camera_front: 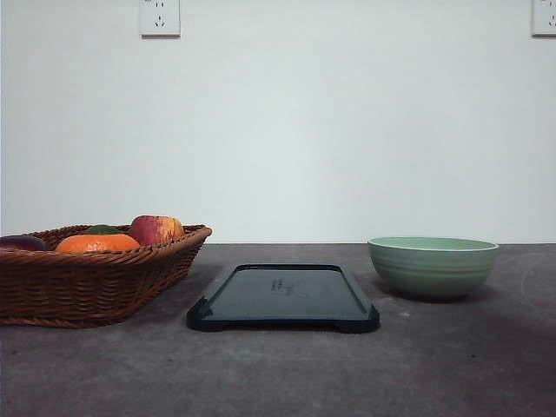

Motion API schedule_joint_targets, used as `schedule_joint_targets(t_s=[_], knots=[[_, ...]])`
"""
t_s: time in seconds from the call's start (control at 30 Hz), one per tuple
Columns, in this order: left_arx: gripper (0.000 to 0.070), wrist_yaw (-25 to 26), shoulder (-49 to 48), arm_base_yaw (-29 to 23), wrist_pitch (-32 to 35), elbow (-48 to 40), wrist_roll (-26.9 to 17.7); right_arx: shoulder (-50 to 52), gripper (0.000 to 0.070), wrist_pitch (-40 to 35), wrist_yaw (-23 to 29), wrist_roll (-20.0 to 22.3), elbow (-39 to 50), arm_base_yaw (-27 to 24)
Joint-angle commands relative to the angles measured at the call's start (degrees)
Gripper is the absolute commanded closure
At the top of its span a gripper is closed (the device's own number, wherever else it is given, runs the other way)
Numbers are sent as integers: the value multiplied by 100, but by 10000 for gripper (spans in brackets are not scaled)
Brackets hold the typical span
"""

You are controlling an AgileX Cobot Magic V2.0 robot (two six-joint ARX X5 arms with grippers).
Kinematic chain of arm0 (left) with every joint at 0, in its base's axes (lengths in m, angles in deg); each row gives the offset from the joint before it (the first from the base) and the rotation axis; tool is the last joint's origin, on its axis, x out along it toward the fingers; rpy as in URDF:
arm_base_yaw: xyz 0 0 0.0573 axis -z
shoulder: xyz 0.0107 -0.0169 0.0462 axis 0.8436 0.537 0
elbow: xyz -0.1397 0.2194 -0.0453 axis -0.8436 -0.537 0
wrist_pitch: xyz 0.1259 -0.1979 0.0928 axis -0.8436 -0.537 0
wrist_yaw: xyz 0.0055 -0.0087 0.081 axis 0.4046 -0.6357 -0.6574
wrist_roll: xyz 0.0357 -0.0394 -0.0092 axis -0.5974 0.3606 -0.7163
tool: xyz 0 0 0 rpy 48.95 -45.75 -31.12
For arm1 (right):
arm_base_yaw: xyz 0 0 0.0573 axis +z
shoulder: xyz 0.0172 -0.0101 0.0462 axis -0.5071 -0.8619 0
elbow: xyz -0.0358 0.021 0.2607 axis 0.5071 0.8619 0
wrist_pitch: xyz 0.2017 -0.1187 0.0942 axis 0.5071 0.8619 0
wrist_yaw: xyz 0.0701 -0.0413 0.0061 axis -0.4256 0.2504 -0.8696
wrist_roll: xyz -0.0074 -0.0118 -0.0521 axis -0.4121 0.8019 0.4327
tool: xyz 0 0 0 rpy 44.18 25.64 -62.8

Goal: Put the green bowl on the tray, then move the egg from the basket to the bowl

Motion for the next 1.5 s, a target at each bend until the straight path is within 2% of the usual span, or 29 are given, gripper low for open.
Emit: schedule_joint_targets(t_s=[0.0,0.1,0.2,0.27,0.37,0.53,0.7,0.97,1.07,1.27,1.47], knots=[[700,17,-4,0,306,-105,741,-7,690,-188,-103,-767,11,2],[700,20,-4,0,971,-81,739,-7,691,-496,-426,-798,-7,2],[700,20,-4,0,1619,33,612,-11,692,-514,-509,-791,-155,2],[700,17,-4,0,1779,176,268,-13,693,-516,-509,-738,-317,2],[700,17,10,0,1612,536,-376,-48,693,-493,-507,-525,-613,2],[700,9,245,0,688,1415,-923,-513,693,-28,-590,-107,-1341,2],[700,9,852,0,-360,2408,-1281,-1291,693,437,-964,347,-2085,2],[700,28,2179,0,-1239,3543,-1723,-2731,693,1216,-1308,1030,-3093,4],[700,351,2768,5,-1535,3907,-1960,-3261,693,1458,-1495,1214,-3386,7],[700,1099,3922,9,-2246,4586,-2421,-4245,693,1937,-1958,1231,-3869,9],[700,1246,4821,78,-3134,5198,-3085,-4938,693,2569,-2055,1410,-4352,82]])
